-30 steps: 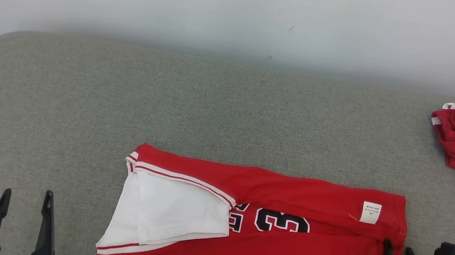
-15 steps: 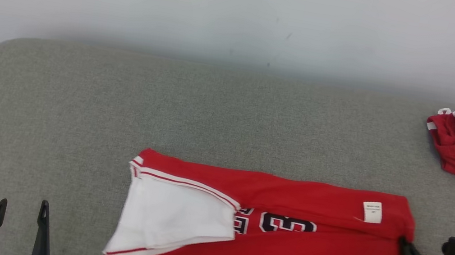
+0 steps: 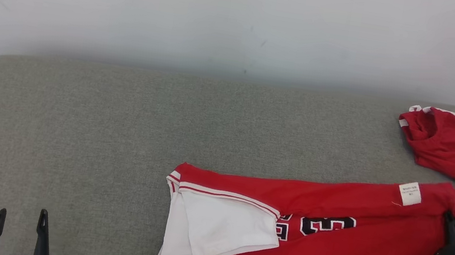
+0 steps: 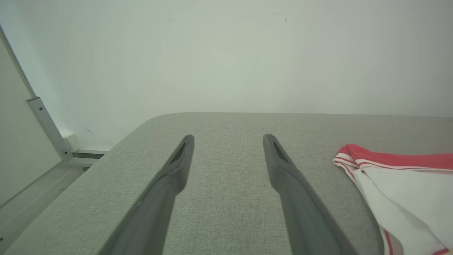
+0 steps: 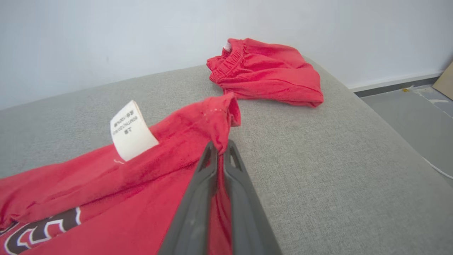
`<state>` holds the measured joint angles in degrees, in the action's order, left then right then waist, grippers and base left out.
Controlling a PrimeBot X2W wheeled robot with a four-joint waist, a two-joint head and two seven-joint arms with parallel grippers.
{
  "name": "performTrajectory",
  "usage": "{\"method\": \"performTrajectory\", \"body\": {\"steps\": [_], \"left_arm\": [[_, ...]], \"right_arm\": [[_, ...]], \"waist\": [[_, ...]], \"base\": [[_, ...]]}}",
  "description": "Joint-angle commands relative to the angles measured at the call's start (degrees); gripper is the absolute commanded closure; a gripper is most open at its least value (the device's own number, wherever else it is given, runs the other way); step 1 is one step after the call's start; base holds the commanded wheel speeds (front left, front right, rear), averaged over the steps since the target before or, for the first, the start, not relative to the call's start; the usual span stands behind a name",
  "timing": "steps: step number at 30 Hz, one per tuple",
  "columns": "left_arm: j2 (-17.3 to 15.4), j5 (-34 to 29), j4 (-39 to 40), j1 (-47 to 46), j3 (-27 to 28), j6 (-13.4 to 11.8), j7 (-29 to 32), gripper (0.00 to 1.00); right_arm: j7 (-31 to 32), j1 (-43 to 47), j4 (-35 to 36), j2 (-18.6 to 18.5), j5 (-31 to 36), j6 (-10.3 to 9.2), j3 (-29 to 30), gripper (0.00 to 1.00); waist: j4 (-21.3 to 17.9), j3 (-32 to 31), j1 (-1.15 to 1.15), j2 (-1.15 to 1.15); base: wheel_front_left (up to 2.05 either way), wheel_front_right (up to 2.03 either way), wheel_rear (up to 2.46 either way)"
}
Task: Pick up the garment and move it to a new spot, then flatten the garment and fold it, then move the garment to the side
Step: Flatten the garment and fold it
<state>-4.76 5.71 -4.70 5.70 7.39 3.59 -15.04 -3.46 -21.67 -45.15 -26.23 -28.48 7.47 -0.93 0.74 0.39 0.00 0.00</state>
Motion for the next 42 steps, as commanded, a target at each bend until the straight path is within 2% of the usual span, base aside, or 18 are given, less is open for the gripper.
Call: {"method": "performTrajectory", "body": {"steps": [1, 8, 14, 20, 24, 30, 42], "left_arm": [[0.29, -0.37, 0.03, 0.80, 0.21, 0.18, -0.18, 0.00], [0.61, -0.70, -0.17, 0.24, 0.61, 0.63, -0.18, 0.00], [0.68, -0.96, -0.39, -0.92, 0.28, 1.26, -0.18, 0.00], [0.87, -1.40, -0.85, -1.91, -0.08, 1.54, -0.18, 0.00], [1.03, -1.62, -1.43, -2.81, -1.02, 1.83, -0.17, 0.00], [1.15, -1.26, -2.94, -4.91, -1.76, 2.33, -0.17, 0.00], [1.52, -0.88, -5.28, -7.37, -3.43, 2.85, -0.18, 0.00]], "right_arm": [[0.43, 0.55, 2.25, 0.50, 0.12, -0.01, -0.57, 1.00], [5.91, 3.88, 17.65, 3.88, -1.12, -0.01, -3.52, 1.00], [12.61, 7.36, 31.12, 8.12, -1.03, -0.01, -7.09, 1.00], [16.44, 8.57, 37.18, 14.07, 0.02, -0.01, -10.86, 1.00], [16.90, 7.46, 36.56, 17.84, 0.91, -0.01, -12.98, 1.00], [15.86, 4.99, 31.18, 21.32, 2.00, -0.01, -15.22, 1.00], [10.72, 0.02, 16.78, 23.44, 1.43, -0.01, -20.11, 1.00]], "waist": [[-0.86, -0.21, 0.00, 0.00], [-1.36, -0.24, 0.00, 0.00], [0.21, 0.67, 0.00, 0.00], [3.05, 1.45, 0.00, 0.00], [5.43, 2.20, 0.00, 0.00], [8.29, 3.24, 0.00, 0.00], [10.72, 4.39, 0.00, 0.00]], "base": [[0.00, 0.00, 0.00], [0.00, 0.00, 0.00], [0.00, 0.00, 0.00], [0.00, 0.00, 0.00], [0.00, 0.00, 0.00], [0.00, 0.00, 0.00], [0.00, 0.00, 0.00]]}}
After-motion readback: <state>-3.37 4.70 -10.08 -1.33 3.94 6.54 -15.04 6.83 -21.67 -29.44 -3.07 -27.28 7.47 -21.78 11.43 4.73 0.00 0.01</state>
